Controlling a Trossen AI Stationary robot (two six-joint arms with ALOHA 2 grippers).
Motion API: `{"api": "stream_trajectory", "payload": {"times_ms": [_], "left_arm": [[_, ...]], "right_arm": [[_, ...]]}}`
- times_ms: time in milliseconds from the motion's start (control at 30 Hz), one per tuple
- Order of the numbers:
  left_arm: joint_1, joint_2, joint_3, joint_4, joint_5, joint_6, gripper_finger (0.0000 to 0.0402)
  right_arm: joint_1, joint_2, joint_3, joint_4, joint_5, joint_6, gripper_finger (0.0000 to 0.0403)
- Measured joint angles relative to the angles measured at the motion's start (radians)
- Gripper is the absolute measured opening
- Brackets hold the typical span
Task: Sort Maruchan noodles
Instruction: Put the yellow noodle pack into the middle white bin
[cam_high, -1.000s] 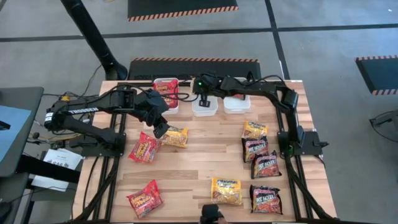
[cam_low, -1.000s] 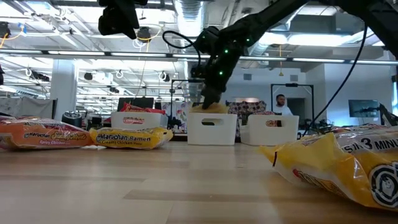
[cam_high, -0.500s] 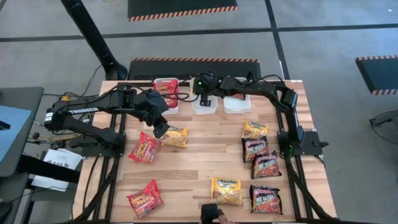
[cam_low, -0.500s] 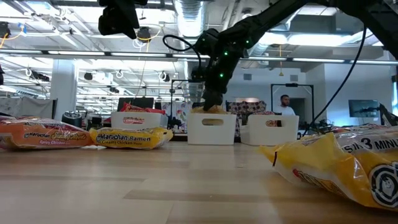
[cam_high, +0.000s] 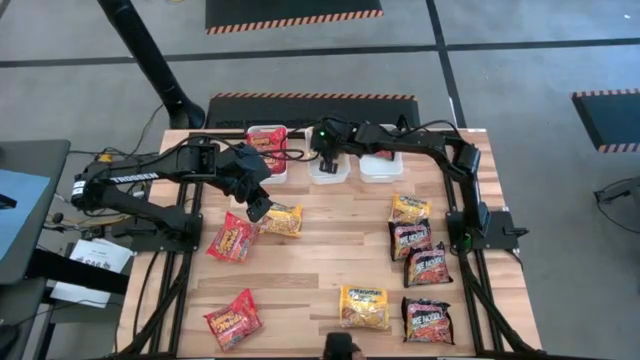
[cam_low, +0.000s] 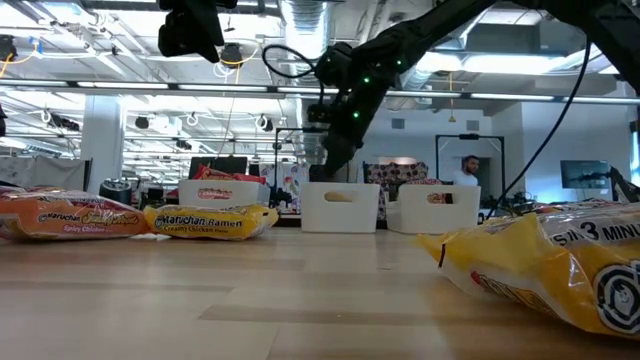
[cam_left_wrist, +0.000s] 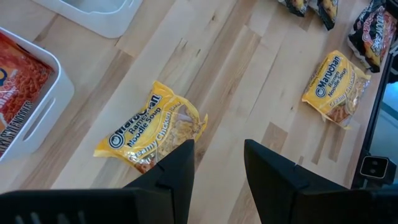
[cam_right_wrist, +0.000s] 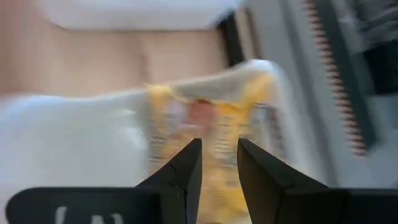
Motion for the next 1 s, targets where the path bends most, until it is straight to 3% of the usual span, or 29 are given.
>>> {"api": "stream_trajectory", "payload": {"times_ms": [133, 533, 733, 867, 1000], "left_arm": [[0.000, 0.000, 0.000, 0.000, 0.000, 0.000, 0.0125], [0.000, 0.000, 0.000, 0.001, 0.000, 0.004, 0.0125], [0.000, 0.000, 0.000, 0.001, 0.000, 0.023, 0.0125], [0.000, 0.000, 0.000, 0.000, 0.000, 0.030, 0.0125], [0.000, 0.000, 0.000, 0.001, 0.000, 0.055, 0.0125]], "right_arm": [[-0.011, 0.012, -0.001, -0.062, -0.134, 0.101, 0.0127], [-0.075, 0.057, 0.000, -0.105, -0.308, 0.269, 0.0123], [-0.082, 0.081, -0.001, -0.111, -0.308, 0.287, 0.0122], [-0.081, 0.081, -0.002, -0.074, -0.236, 0.310, 0.0122], [-0.094, 0.080, -0.002, -0.016, -0.231, 0.335, 0.0122]]}}
